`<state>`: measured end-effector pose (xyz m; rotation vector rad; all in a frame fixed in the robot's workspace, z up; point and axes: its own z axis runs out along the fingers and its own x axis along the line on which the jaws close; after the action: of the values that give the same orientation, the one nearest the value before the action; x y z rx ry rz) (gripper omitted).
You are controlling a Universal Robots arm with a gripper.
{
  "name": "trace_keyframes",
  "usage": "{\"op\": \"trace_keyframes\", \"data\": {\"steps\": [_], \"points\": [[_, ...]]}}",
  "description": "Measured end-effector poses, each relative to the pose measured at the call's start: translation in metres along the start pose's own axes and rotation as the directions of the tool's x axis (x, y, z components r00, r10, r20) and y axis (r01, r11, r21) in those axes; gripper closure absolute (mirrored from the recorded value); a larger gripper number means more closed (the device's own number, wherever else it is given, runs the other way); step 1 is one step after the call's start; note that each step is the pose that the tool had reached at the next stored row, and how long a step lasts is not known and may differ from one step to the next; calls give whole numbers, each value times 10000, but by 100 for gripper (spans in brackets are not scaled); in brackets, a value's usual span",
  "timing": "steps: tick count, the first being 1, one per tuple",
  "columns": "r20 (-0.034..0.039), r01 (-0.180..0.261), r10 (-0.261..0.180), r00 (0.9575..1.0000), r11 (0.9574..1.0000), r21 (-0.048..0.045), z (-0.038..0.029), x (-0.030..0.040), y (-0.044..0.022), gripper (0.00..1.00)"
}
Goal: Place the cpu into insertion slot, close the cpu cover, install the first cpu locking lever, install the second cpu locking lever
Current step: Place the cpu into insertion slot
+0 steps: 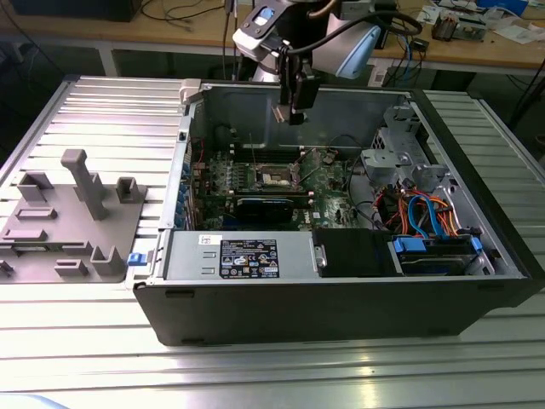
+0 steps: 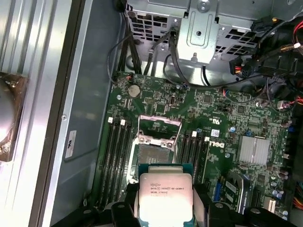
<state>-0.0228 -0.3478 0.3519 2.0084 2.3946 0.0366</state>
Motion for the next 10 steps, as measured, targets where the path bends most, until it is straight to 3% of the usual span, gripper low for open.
{"op": "trace_keyframes", "data": {"steps": [10], "points": [[0,-12,12,10000,10000,8,1,0,0,46]]}}
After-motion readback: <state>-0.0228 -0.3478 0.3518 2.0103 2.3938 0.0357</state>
